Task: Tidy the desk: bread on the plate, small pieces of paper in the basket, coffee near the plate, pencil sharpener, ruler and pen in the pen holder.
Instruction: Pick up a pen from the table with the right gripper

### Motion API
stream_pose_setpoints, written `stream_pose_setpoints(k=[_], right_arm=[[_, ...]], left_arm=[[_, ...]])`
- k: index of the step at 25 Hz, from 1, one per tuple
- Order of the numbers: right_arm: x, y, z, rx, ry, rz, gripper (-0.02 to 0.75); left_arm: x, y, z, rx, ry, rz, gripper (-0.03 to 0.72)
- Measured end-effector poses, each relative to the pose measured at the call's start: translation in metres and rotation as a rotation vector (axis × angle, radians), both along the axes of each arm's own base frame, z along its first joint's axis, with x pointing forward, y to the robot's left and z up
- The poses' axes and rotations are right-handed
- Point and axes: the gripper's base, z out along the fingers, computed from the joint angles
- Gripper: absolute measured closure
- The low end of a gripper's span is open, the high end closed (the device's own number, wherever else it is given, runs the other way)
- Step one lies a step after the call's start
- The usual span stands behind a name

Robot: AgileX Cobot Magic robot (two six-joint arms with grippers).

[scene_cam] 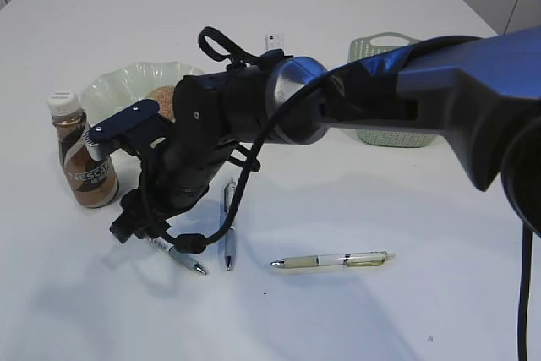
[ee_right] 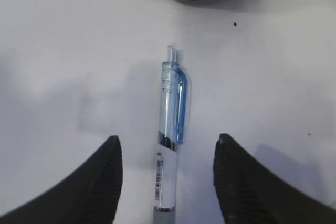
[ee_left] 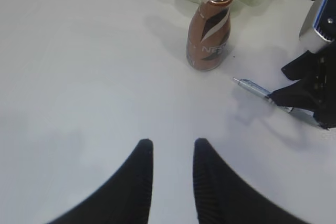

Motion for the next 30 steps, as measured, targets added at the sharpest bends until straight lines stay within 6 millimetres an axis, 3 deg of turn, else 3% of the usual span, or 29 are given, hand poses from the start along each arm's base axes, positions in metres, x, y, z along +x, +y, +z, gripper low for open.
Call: stream_pose_setpoints(k=[12,22,30], right_arm=[[0.003,0.003,0.001,-0.048,0.028,-0.024,0.299],[0.021,0.022,0.003,-0.105,0.165,-0.108,0.299],[0.021,0.025,-0.005,-0.168,0.251,-0.152,0.299]], left_arm=[[0.0,0.0,0.0,0.0,0.0,0.0,0.51],[0.0,0.0,0.0,0.001,0.0,-0.001,0.51],[0.0,0.0,0.0,0.005,0.0,-0.004,0.51]])
